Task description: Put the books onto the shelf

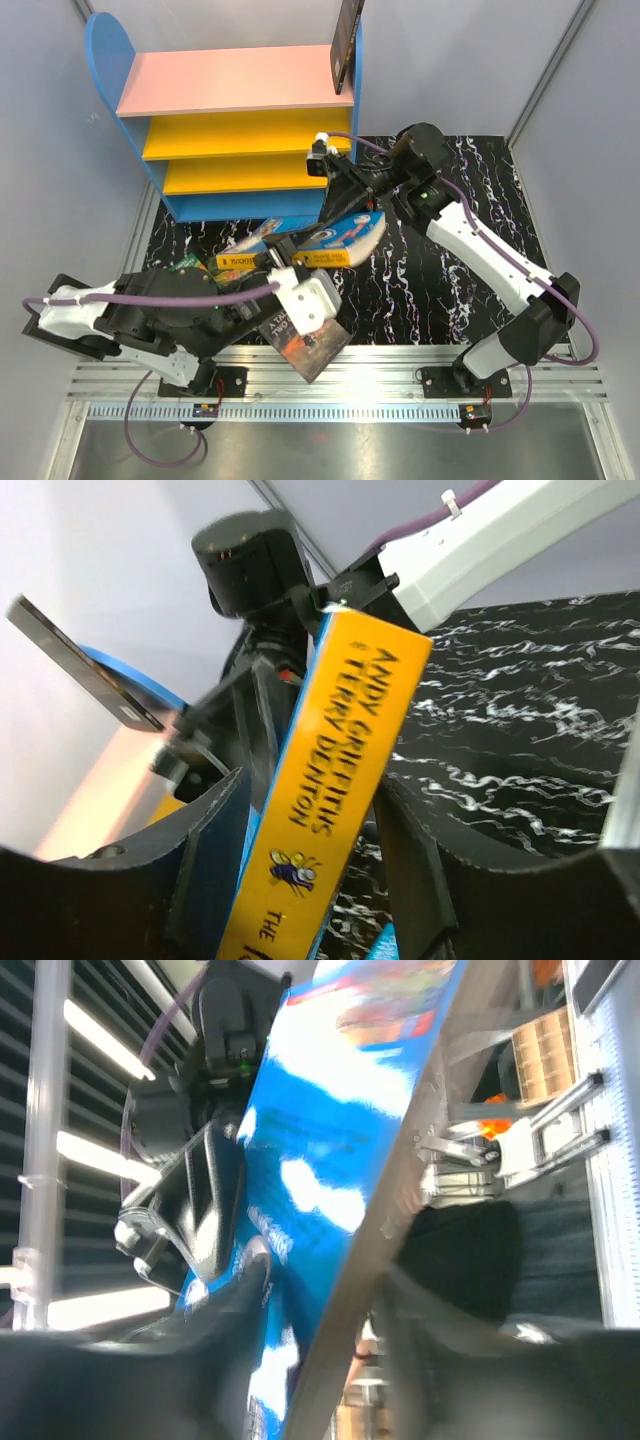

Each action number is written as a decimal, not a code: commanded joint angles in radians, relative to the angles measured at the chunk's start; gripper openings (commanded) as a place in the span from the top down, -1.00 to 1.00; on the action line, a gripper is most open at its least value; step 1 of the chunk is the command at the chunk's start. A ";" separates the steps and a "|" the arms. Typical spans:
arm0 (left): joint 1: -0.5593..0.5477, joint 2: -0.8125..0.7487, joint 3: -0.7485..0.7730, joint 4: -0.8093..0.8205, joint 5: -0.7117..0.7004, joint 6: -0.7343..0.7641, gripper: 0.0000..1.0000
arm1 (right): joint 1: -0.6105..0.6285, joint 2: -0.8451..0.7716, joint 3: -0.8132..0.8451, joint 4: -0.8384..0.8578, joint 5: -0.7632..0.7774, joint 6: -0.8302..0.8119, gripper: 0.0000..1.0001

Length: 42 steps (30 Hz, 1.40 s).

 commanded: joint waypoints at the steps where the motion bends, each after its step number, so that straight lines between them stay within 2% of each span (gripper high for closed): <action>1: 0.028 -0.018 0.075 -0.064 -0.040 -0.167 1.00 | -0.002 -0.016 0.134 0.133 -0.050 0.650 -0.53; 2: 0.029 -0.019 0.070 -0.070 -0.026 -0.214 1.00 | -0.037 -0.017 0.171 0.104 -0.040 0.623 -0.64; 3: 0.029 -0.021 0.066 -0.070 -0.025 -0.232 1.00 | -0.060 -0.019 0.191 0.057 -0.035 0.528 -0.71; 5: 0.031 -0.010 0.072 -0.074 -0.022 -0.271 1.00 | -0.144 -0.045 0.222 -0.176 -0.030 0.387 -0.86; 6: 0.031 -0.007 0.078 -0.073 -0.022 -0.279 1.00 | -0.175 -0.059 0.239 -0.271 -0.027 0.231 -0.87; 7: 0.031 -0.001 0.086 -0.070 -0.023 -0.287 1.00 | -0.215 -0.082 0.251 -0.477 -0.027 0.149 -0.88; 8: 0.037 0.005 0.098 -0.067 -0.020 -0.299 1.00 | -0.249 -0.094 0.262 -0.563 -0.024 0.074 -0.99; 9: 0.045 0.010 0.105 -0.065 -0.017 -0.305 1.00 | -0.313 -0.117 0.277 -0.621 -0.015 -0.027 -1.00; 12: 0.083 0.031 0.125 -0.065 -0.012 -0.339 1.00 | -0.367 -0.145 0.268 -0.654 0.000 -0.097 -0.99; 14: 0.121 0.042 0.136 -0.071 0.001 -0.383 1.00 | -0.425 -0.169 0.288 -0.773 0.029 -0.186 -0.99; 15: 0.137 0.053 0.148 -0.071 0.011 -0.402 1.00 | -0.448 -0.181 0.304 -0.847 0.042 -0.333 -0.99; 16: 0.170 0.061 0.158 -0.076 0.018 -0.419 1.00 | -0.495 -0.185 0.326 -1.057 0.080 -0.432 -1.00; 17: 0.189 0.068 0.165 -0.082 0.029 -0.454 1.00 | -0.514 -0.180 0.376 -1.177 0.106 -0.538 -1.00; 18: 0.233 0.080 0.190 -0.087 0.040 -0.472 1.00 | -0.522 -0.159 0.413 -1.305 0.140 -0.770 -0.99; 19: 0.259 0.087 0.198 -0.090 0.049 -0.494 1.00 | -0.528 -0.130 0.467 -1.608 0.257 -0.909 -1.00; 20: 0.288 0.090 0.208 -0.085 0.069 -0.534 1.00 | -0.527 -0.093 0.639 -1.783 0.360 -1.056 -0.99; 21: 0.314 0.096 0.220 -0.085 0.072 -0.549 1.00 | -0.519 0.005 0.753 -1.953 0.498 -1.314 -1.00; 22: 0.354 0.111 0.246 -0.081 0.070 -0.558 1.00 | -0.507 0.021 0.835 -2.096 0.754 -1.382 -0.99; 25: 0.416 0.142 0.332 -0.067 0.025 -0.536 1.00 | -0.493 -0.060 0.745 -2.084 1.053 -1.458 -1.00; 28: 0.479 0.199 0.398 -0.029 -0.037 -0.468 1.00 | -0.491 -0.146 0.596 -2.053 1.158 -1.482 -1.00; 30: 0.519 0.226 0.412 0.060 -0.055 -0.414 1.00 | -0.494 -0.197 0.504 -2.030 1.172 -1.493 -1.00; 31: 0.551 0.225 0.385 0.132 -0.066 -0.385 1.00 | -0.493 -0.241 0.477 -2.018 1.165 -1.495 -1.00; 32: 0.563 0.214 0.344 0.344 -0.084 -0.292 1.00 | -0.493 -0.261 0.419 -2.012 1.151 -1.495 -0.99; 33: 0.574 0.191 0.217 0.481 -0.089 -0.234 1.00 | -0.493 -0.298 0.392 -2.007 1.134 -1.495 -0.99; 34: 0.592 0.186 0.166 0.611 -0.091 -0.174 1.00 | -0.493 -0.315 0.366 -1.998 1.104 -1.493 -0.99; 35: 0.604 0.191 0.124 0.850 -0.097 -0.073 1.00 | -0.493 -0.333 0.322 -1.995 1.090 -1.492 -1.00; 38: 0.666 0.303 0.147 1.094 -0.083 0.055 1.00 | -0.493 -0.402 0.265 -1.984 1.054 -1.504 -1.00; 42: 0.720 0.512 0.344 1.243 0.053 0.106 1.00 | -0.493 -0.485 0.211 -1.996 1.076 -1.544 -1.00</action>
